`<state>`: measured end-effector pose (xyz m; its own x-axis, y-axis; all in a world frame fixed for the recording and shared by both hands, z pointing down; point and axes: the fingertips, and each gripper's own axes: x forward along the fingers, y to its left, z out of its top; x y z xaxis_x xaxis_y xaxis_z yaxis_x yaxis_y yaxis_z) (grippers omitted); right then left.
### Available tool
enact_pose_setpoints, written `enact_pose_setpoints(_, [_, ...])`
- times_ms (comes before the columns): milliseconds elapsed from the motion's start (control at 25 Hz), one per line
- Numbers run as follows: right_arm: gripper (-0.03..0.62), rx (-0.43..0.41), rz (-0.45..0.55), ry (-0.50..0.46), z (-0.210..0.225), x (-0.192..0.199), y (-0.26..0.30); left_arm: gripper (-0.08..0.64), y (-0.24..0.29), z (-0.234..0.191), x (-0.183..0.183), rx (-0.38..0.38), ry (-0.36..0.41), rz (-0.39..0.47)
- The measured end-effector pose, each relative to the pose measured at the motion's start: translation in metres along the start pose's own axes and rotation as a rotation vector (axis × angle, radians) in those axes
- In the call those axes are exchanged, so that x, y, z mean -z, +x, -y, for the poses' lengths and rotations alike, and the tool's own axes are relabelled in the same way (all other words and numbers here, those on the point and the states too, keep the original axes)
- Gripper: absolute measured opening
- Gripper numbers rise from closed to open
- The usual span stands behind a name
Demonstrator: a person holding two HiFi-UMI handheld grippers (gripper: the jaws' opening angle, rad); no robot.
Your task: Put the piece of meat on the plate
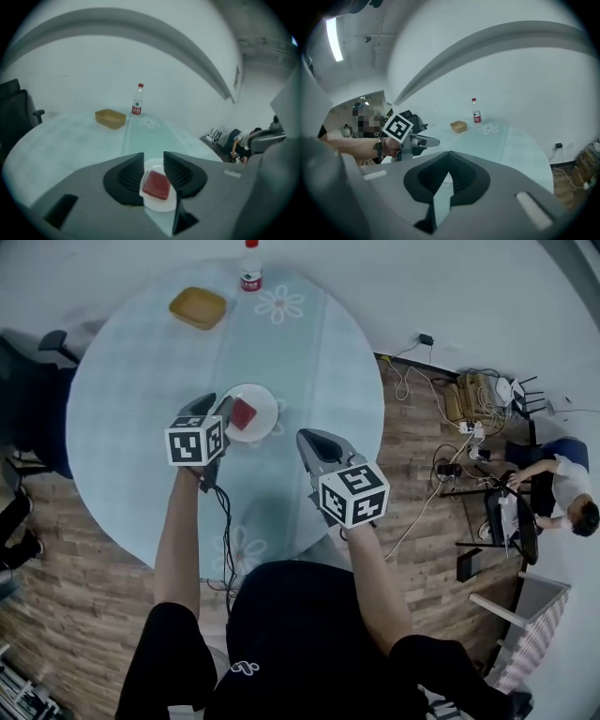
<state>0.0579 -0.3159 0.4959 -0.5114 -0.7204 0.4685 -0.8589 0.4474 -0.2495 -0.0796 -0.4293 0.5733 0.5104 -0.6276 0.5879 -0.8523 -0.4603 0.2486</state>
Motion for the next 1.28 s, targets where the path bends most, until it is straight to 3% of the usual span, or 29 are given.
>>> enact_pose_setpoints(80, [0.009, -0.031, 0.078, -0.001, -0.012, -0.019, 0.001, 0.027, -0.032, 0.003, -0.029, -0.047, 0.055, 0.105])
enact_pose_setpoints(120, [0.009, -0.055, 0.135, -0.004, -0.02, -0.033, 0.0, -0.003, -0.048, 0.003, -0.04, -0.097, 0.094, 0.137])
enact_pose_setpoints(200, [0.009, -0.082, 0.243, -0.06, -0.037, -0.063, -0.001, 0.0, -0.081, 0.01, -0.057, -0.168, 0.154, 0.189])
enact_pose_setpoints(320, [0.009, -0.026, 0.33, -0.235, -0.059, -0.099, 0.003, 0.0, -0.128, 0.037, -0.079, -0.163, 0.184, 0.312])
enact_pose_setpoints(480, [0.009, 0.089, 0.31, -0.375, -0.079, -0.114, 0.017, 0.0, -0.181, 0.054, -0.093, -0.23, 0.209, 0.44])
enact_pose_setpoints(560, [0.009, 0.105, 0.302, -0.415, -0.09, -0.115, 0.02, 0.0, -0.199, 0.05, -0.089, -0.27, 0.172, 0.464])
enact_pose_setpoints(720, [0.009, 0.061, 0.336, -0.408, -0.114, -0.126, 0.018, 0.002, -0.221, 0.034, -0.076, -0.291, 0.069, 0.473])
enact_pose_setpoints(1280, [0.009, 0.028, 0.316, -0.436, -0.128, -0.125, 0.02, 0.002, -0.224, 0.024, -0.065, -0.277, 0.012, 0.48])
